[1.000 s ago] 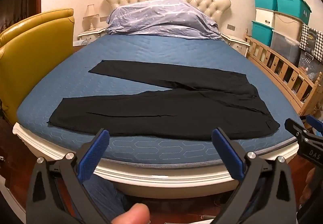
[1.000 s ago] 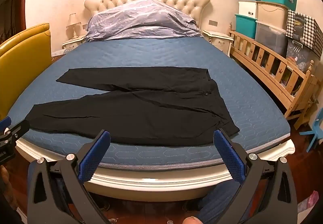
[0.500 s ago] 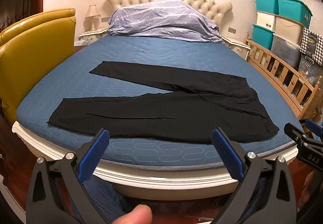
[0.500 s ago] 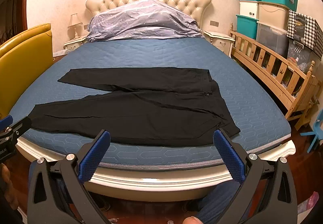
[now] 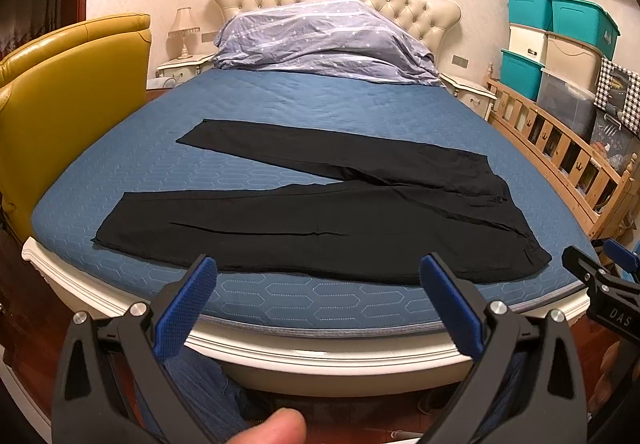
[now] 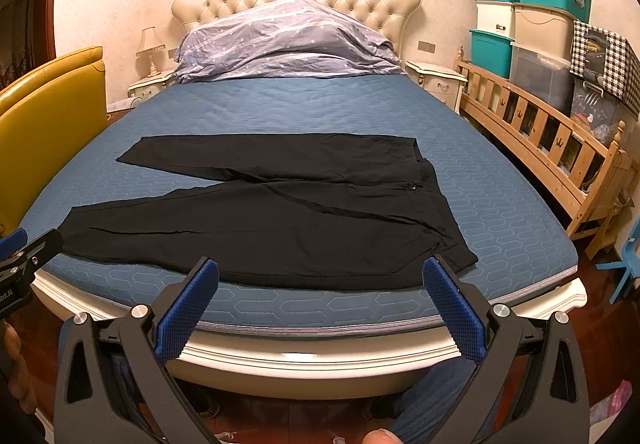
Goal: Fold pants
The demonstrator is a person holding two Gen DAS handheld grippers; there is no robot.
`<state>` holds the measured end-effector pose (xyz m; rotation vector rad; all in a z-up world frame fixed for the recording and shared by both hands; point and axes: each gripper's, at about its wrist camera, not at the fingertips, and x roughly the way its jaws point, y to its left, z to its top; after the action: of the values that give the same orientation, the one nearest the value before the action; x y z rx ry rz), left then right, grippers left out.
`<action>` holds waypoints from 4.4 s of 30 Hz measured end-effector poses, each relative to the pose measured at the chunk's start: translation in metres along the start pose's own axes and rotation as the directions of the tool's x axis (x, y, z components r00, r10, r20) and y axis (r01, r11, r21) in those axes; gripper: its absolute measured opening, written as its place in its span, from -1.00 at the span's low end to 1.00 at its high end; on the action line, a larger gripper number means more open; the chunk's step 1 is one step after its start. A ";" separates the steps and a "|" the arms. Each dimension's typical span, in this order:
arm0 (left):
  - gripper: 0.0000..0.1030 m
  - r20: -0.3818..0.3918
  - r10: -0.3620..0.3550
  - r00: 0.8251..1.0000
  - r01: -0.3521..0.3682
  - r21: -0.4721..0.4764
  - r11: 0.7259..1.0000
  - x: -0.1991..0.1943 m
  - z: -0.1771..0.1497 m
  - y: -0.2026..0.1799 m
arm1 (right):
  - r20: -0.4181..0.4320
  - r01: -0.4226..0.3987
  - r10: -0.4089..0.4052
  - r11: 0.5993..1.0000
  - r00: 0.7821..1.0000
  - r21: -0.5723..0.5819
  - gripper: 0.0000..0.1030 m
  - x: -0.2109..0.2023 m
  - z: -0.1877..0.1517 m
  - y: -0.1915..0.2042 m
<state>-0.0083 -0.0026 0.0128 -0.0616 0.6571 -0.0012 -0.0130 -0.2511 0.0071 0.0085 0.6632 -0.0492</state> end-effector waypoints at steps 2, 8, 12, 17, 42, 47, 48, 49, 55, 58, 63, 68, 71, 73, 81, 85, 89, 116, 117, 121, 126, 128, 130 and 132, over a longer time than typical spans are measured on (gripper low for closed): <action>0.97 0.000 0.001 1.000 -0.001 0.000 1.000 0.000 -0.001 -0.001 | 0.001 0.000 0.000 1.000 1.000 0.000 0.92 0.000 0.000 0.000; 0.97 -0.003 -0.003 1.000 0.003 -0.006 1.000 -0.001 -0.001 -0.001 | 0.000 -0.001 0.001 1.000 1.000 0.001 0.92 0.000 0.000 -0.002; 0.97 -0.003 -0.003 1.000 0.003 -0.005 1.000 -0.001 -0.001 0.000 | 0.001 -0.003 0.003 1.000 1.000 0.001 0.92 0.000 0.000 -0.003; 0.97 -0.003 -0.003 1.000 0.003 -0.005 1.000 0.000 -0.002 -0.001 | -0.002 -0.003 0.003 1.000 1.000 0.001 0.92 0.000 0.000 -0.002; 0.97 -0.009 -0.006 1.000 0.006 -0.008 1.000 0.000 -0.002 0.001 | -0.006 -0.005 0.005 1.000 1.000 0.001 0.92 0.003 -0.003 -0.005; 0.97 -0.008 -0.007 1.000 0.007 -0.008 1.000 0.001 -0.003 0.001 | -0.009 -0.006 0.006 1.000 1.000 0.000 0.92 0.005 -0.004 -0.004; 0.97 -0.008 -0.006 1.000 0.006 -0.007 1.000 0.001 -0.003 0.001 | -0.008 -0.006 0.006 1.000 1.000 -0.001 0.92 0.005 -0.004 -0.004; 0.97 -0.011 -0.007 1.000 0.007 -0.004 1.000 0.003 -0.004 0.001 | -0.008 -0.007 0.007 1.000 1.000 -0.001 0.92 0.005 -0.004 -0.004; 0.97 -0.095 0.019 0.995 -0.021 -0.011 1.000 0.049 -0.010 0.006 | -0.059 -0.048 0.049 0.999 0.997 0.024 0.92 0.036 -0.019 -0.017; 0.97 -0.163 0.030 0.986 -0.037 -0.041 0.998 0.083 -0.009 0.015 | -0.084 -0.086 0.091 0.994 0.992 0.068 0.92 0.068 -0.009 -0.044; 0.97 -0.205 0.064 0.977 -0.079 -0.063 0.995 0.120 0.008 0.028 | -0.174 -0.132 0.141 0.989 0.975 0.064 0.92 0.151 0.031 -0.101; 0.97 -0.255 0.111 0.961 -0.132 -0.065 0.989 0.156 0.022 0.039 | -0.221 -0.183 0.204 0.977 0.954 0.111 0.92 0.254 0.096 -0.157; 0.97 -0.272 0.139 0.952 -0.161 -0.063 0.985 0.171 0.029 0.050 | -0.233 -0.215 0.246 0.965 0.941 0.151 0.92 0.325 0.134 -0.189; 0.97 -0.279 0.158 0.947 -0.182 -0.062 0.981 0.179 0.032 0.057 | -0.247 -0.220 0.256 0.962 0.935 0.162 0.91 0.368 0.155 -0.206; 0.97 -0.294 0.149 0.944 -0.185 -0.097 0.978 0.206 0.040 0.079 | -0.323 -0.151 0.166 0.986 0.932 0.071 0.87 0.495 0.198 -0.234; 0.97 -0.316 0.148 0.937 -0.191 -0.109 0.975 0.219 0.038 0.082 | -0.356 -0.151 0.172 0.985 0.919 0.084 0.87 0.527 0.210 -0.246; 0.97 -0.346 0.132 0.929 -0.181 -0.114 0.977 0.231 0.032 0.082 | -0.364 -0.159 0.182 0.983 0.913 0.094 0.87 0.537 0.215 -0.247; 0.70 -0.124 -0.490 0.863 0.110 -0.900 0.423 0.449 0.154 0.235 | -0.016 -0.302 0.310 0.910 0.951 -0.283 -0.81 0.281 0.171 -0.170; 0.64 -0.119 -0.494 0.861 0.109 -0.906 0.408 0.458 0.159 0.235 | -0.007 -0.308 0.319 0.908 0.948 -0.283 -0.81 0.265 0.161 -0.166; 0.61 -0.065 -0.524 0.849 0.143 -0.927 0.346 0.478 0.168 0.237 | 0.018 -0.253 0.274 0.909 0.962 -0.331 -0.81 0.212 0.116 -0.152; -0.33 -0.137 -0.501 0.855 0.073 -0.923 0.377 0.494 0.160 0.247 | -0.003 -0.266 0.277 0.922 0.961 -0.283 -0.81 0.174 0.051 -0.148; -0.64 -0.138 -0.473 0.870 0.067 -0.919 0.390 0.483 0.154 0.256 | -0.011 -0.271 0.278 0.929 0.961 -0.250 -0.81 0.166 0.034 -0.150; -0.70 -0.128 -0.460 0.879 0.066 -0.922 0.381 0.465 0.143 0.269 | -0.014 -0.270 0.274 0.938 0.962 -0.217 -0.81 0.155 0.021 -0.151; -0.70 -0.122 -0.453 0.883 0.080 -0.912 0.402 0.444 0.135 0.278 | -0.021 -0.268 0.269 0.945 0.963 -0.188 -0.81 0.158 0.016 -0.155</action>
<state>0.4208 0.2739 -0.1673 -1.2722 0.9539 0.0189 0.1137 -0.4129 -0.0758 -0.0842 0.6548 0.2772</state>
